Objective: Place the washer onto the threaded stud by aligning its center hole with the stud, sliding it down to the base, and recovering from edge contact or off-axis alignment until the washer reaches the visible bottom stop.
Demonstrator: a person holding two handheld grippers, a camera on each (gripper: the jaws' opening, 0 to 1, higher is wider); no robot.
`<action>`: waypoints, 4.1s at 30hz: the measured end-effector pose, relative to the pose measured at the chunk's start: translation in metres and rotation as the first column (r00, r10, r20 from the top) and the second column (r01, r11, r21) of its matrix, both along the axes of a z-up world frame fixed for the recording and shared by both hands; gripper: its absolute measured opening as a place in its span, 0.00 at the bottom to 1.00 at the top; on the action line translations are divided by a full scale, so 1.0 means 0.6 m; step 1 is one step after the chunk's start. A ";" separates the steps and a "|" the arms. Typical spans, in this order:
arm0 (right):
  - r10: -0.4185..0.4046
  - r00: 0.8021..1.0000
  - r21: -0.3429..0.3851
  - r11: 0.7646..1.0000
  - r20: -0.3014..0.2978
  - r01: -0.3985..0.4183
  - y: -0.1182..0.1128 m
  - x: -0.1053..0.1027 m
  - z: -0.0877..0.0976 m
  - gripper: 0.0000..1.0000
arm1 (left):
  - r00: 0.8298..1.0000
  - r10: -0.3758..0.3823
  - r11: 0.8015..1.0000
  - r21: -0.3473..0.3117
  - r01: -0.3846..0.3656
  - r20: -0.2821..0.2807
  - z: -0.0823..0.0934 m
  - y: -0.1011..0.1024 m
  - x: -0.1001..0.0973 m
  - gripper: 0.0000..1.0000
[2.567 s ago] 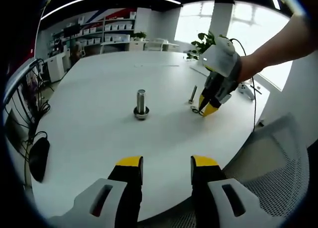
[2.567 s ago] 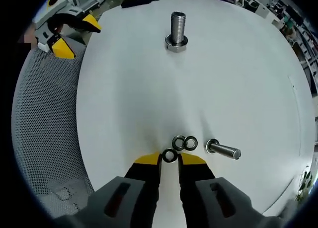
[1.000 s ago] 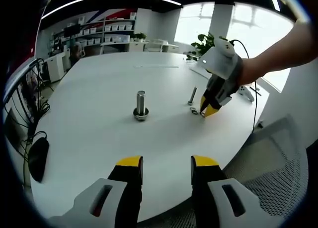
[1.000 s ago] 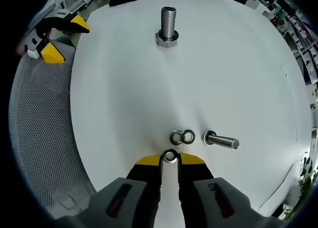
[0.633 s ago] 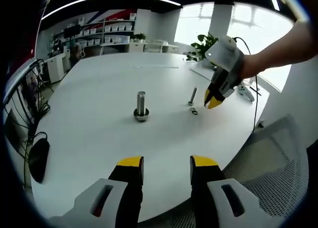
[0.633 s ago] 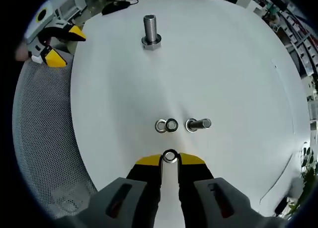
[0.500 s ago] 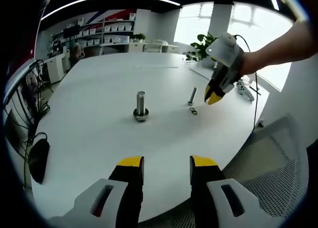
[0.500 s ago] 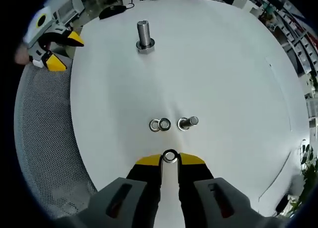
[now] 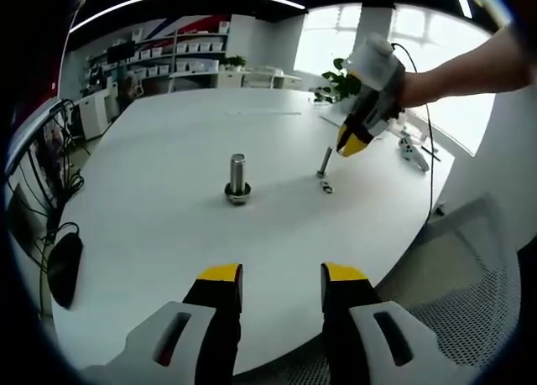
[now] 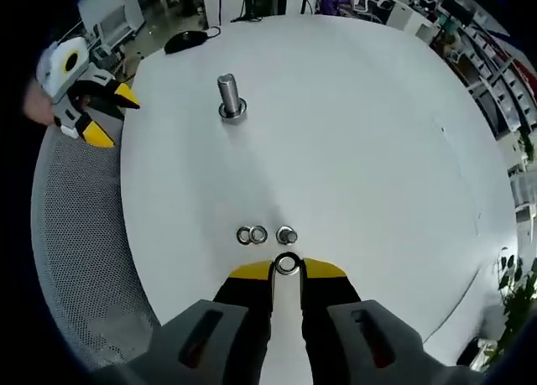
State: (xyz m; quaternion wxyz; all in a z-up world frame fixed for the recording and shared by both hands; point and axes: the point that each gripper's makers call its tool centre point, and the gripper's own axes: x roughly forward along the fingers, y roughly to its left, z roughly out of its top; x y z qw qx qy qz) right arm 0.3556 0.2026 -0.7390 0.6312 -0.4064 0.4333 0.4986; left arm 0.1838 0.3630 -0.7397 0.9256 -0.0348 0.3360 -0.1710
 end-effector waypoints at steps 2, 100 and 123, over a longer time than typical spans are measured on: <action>0.007 1.000 0.003 1.000 0.006 -0.007 0.005 0.003 0.007 0.13 | 1.000 -0.002 1.000 0.004 0.002 0.000 0.000 0.000 0.000 0.35; -0.089 0.994 -0.019 0.996 -0.070 0.087 0.001 -0.033 -0.077 0.19 | 1.000 0.013 1.000 0.003 -0.013 0.010 0.002 0.004 0.002 0.35; -0.098 0.988 0.000 0.995 -0.117 0.099 0.034 -0.071 -0.096 0.18 | 1.000 0.018 1.000 0.003 -0.018 0.013 0.004 0.006 0.002 0.35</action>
